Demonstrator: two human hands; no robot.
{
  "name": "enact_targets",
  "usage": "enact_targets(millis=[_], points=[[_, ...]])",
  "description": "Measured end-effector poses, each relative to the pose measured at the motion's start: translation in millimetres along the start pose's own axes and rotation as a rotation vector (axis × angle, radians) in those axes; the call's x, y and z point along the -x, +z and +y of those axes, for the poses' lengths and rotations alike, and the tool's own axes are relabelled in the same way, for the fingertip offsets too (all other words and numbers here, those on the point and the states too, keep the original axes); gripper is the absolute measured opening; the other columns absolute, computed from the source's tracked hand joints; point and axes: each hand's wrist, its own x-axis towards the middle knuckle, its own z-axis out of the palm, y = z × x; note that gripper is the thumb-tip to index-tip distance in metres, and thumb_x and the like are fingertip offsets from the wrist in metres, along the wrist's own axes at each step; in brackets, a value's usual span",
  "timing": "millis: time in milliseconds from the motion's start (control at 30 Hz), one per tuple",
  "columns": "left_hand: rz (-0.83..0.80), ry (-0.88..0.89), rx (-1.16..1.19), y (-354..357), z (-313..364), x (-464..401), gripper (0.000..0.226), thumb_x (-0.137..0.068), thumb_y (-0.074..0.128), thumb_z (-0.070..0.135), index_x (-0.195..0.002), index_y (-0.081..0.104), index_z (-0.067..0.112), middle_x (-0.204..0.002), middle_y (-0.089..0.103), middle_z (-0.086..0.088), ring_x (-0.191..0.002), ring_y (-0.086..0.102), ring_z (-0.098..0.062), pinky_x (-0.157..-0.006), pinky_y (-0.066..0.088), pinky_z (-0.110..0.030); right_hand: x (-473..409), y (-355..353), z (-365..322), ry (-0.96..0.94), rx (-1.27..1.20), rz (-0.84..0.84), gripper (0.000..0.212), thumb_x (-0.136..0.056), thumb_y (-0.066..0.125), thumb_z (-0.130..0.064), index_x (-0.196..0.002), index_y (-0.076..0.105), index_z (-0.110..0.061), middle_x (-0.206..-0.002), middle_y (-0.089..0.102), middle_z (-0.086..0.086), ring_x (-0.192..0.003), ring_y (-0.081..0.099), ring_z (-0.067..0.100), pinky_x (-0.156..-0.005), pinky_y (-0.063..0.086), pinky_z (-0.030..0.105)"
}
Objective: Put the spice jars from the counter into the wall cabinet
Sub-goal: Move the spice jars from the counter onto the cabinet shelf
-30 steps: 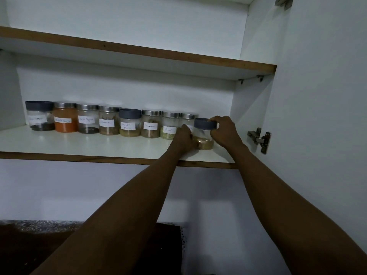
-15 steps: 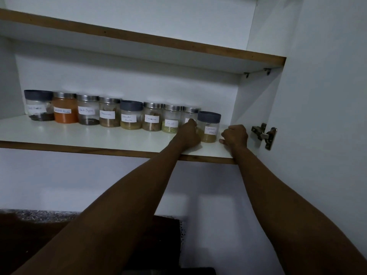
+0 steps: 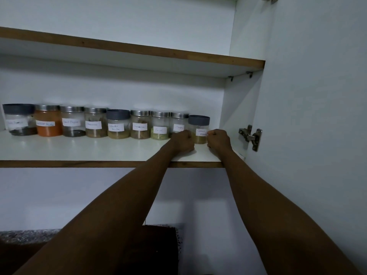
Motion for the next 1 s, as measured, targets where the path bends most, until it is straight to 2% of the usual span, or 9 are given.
enact_targets(millis=[100, 167, 300, 467, 633, 767, 900, 1000], points=[[-0.001, -0.043, -0.026, 1, 1, -7, 0.053, -0.095, 0.065, 0.016, -0.145, 0.051, 0.004, -0.145, 0.056, -0.018, -0.134, 0.053, -0.034, -0.115, 0.042, -0.045, 1, 0, -1, -0.009, 0.041, -0.033, 0.030, -0.097, 0.051, -0.009, -0.113, 0.073, 0.003, -0.119, 0.072, 0.019, -0.112, 0.065, 0.034, -0.093, 0.049, 0.033], [-0.006, -0.049, -0.037, 2, 0, -12, 0.055, -0.095, 0.065, 0.015, -0.147, 0.051, 0.007, -0.148, 0.055, -0.018, -0.138, 0.051, -0.035, -0.118, 0.039, -0.046, 1, 0, -1, -0.012, 0.050, -0.055, 0.031, -0.097, 0.052, -0.009, -0.116, 0.072, 0.003, -0.124, 0.070, 0.019, -0.116, 0.063, 0.034, -0.095, 0.048, 0.033], [-0.089, 0.024, -0.140, 2, 1, -14, 0.044, -0.099, 0.062, 0.023, -0.138, 0.057, 0.001, -0.147, 0.051, -0.017, -0.135, 0.049, -0.032, -0.114, 0.040, -0.047, -4, 0, 0, -0.019, 0.086, -0.093, 0.030, -0.098, 0.051, -0.011, -0.114, 0.073, 0.003, -0.125, 0.070, 0.019, -0.117, 0.063, 0.035, -0.098, 0.048, 0.035], [-0.160, 0.033, -0.162, 0, 6, -22, 0.046, -0.096, 0.068, 0.021, -0.136, 0.056, 0.001, -0.141, 0.056, -0.017, -0.130, 0.053, -0.032, -0.114, 0.040, -0.046, -5, 3, 0, -0.001, 0.076, -0.090, 0.031, -0.099, 0.052, -0.014, -0.114, 0.071, 0.005, -0.124, 0.070, 0.022, -0.117, 0.064, 0.036, -0.103, 0.050, 0.041], [-0.165, 0.084, -0.290, 7, 6, -28, 0.049, -0.099, 0.064, 0.025, -0.141, 0.055, 0.001, -0.147, 0.053, -0.018, -0.133, 0.051, -0.035, -0.116, 0.039, -0.045, -6, 6, 1, 0.020, 0.064, -0.117, 0.029, -0.100, 0.050, -0.017, -0.114, 0.072, -0.002, -0.126, 0.069, 0.016, -0.117, 0.064, 0.031, -0.086, 0.043, 0.028], [-0.189, 0.084, -0.267, 11, 5, -33, 0.042, -0.100, 0.063, 0.022, -0.135, 0.061, -0.003, -0.146, 0.054, -0.019, -0.133, 0.052, -0.035, -0.113, 0.040, -0.039, -6, 6, 0, 0.030, 0.035, -0.094, 0.030, -0.099, 0.053, -0.017, -0.115, 0.072, 0.000, -0.126, 0.069, 0.019, -0.118, 0.064, 0.035, -0.095, 0.047, 0.034], [-0.204, 0.061, -0.234, 12, 5, -34, 0.040, -0.101, 0.062, 0.020, -0.133, 0.061, -0.003, -0.145, 0.054, -0.019, -0.132, 0.052, -0.035, -0.112, 0.039, -0.037, -3, 6, -2, 0.042, 0.054, -0.147, 0.032, -0.097, 0.052, -0.015, -0.120, 0.071, -0.005, -0.129, 0.068, 0.015, -0.118, 0.063, 0.031, -0.086, 0.041, 0.027], [-0.199, 0.046, -0.186, 12, 6, -34, 0.037, -0.101, 0.061, 0.016, -0.132, 0.062, -0.004, -0.142, 0.058, -0.020, -0.130, 0.054, -0.034, -0.105, 0.042, -0.034, -3, 8, -2, 0.042, 0.065, -0.206, 0.031, -0.100, 0.051, -0.014, -0.122, 0.068, -0.002, -0.131, 0.067, 0.016, -0.120, 0.062, 0.032, -0.086, 0.041, 0.027]])
